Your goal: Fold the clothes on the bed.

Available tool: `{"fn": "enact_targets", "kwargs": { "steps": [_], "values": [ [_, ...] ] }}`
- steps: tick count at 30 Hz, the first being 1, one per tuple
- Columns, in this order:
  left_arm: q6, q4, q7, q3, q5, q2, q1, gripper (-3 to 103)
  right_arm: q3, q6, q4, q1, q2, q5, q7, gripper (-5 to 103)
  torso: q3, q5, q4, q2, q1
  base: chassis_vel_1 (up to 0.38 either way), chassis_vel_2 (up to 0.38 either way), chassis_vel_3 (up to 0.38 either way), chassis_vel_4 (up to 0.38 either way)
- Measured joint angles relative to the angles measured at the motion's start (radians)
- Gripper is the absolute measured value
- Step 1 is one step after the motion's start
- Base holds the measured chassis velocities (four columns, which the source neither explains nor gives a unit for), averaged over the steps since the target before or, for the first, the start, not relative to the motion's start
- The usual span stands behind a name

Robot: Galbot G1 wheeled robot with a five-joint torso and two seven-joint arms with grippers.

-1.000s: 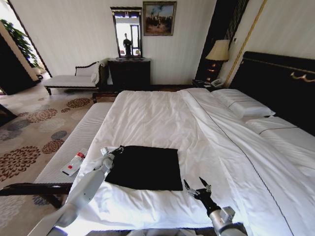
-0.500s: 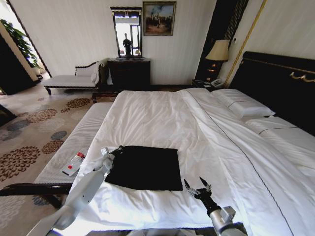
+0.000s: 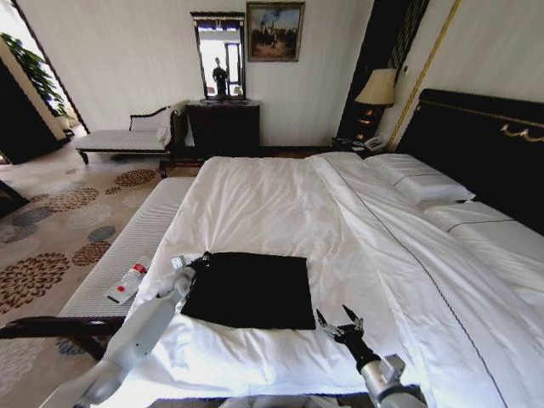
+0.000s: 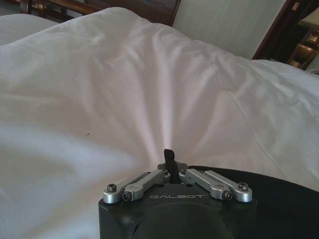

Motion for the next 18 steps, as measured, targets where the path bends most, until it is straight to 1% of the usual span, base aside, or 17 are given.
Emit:
{"fn": "enact_targets", "kwargs": {
  "steps": [3, 6, 8, 9, 10, 12, 14, 18],
  "values": [
    [0.0, -0.01, -0.002, 0.002, 0.009, 0.0, 0.003, -1, 0.002, 0.0, 0.004, -0.003, 0.003, 0.0, -0.008, 100, 0.0, 0.0002, 0.0, 0.0, 0.0, 0.0, 0.0, 0.0, 0.0],
    [0.0, -0.023, -0.002, 0.008, 0.027, 0.003, 0.007, 12, 0.004, -0.002, 0.011, -0.01, 0.007, 0.001, -0.021, 100, 0.0, 0.0002, 0.0, 0.0, 0.0, 0.0, 0.0, 0.0, 0.0],
    [-0.001, -0.024, -0.002, 0.009, 0.032, 0.003, 0.007, 12, 0.004, -0.002, 0.012, -0.011, 0.007, 0.0, -0.022, 100, 0.0, 0.0002, -0.0001, 0.0, 0.0, 0.0, 0.0, 0.0, 0.0],
    [-0.002, -0.024, -0.002, 0.01, 0.04, 0.003, 0.007, 18, 0.005, -0.002, 0.014, -0.012, 0.007, 0.0, -0.022, 100, 0.0, 0.0001, -0.0001, 0.0, 0.0, 0.0, 0.0, 0.0, 0.0],
    [-0.003, -0.025, -0.002, 0.011, 0.045, 0.003, 0.007, 14, 0.007, -0.002, 0.016, -0.012, 0.005, 0.0, -0.022, 100, 0.0, 0.0, 0.0, 0.0, 0.0, 0.0, 0.0, 0.0, 0.0],
    [-0.005, -0.027, -0.002, 0.014, 0.053, 0.003, 0.008, 3, 0.01, -0.003, 0.019, -0.013, 0.002, 0.001, -0.022, 100, 0.0, 0.0001, 0.0, 0.0, 0.0, 0.0, 0.0, 0.0, 0.0],
    [-0.008, -0.028, -0.002, 0.016, 0.061, 0.002, 0.008, 2, 0.013, -0.003, 0.02, -0.015, 0.0, 0.002, -0.022, 100, 0.0, 0.0001, -0.0001, 0.0, 0.0, 0.0, 0.0, 0.0, 0.0],
    [-0.014, -0.034, -0.002, 0.022, 0.077, 0.003, 0.008, 2, 0.014, -0.003, 0.02, -0.015, 0.001, 0.002, -0.022, 100, 0.0, 0.0, -0.0001, 0.0, 0.0, 0.0, 0.0, 0.0, 0.0]
  ]
}}
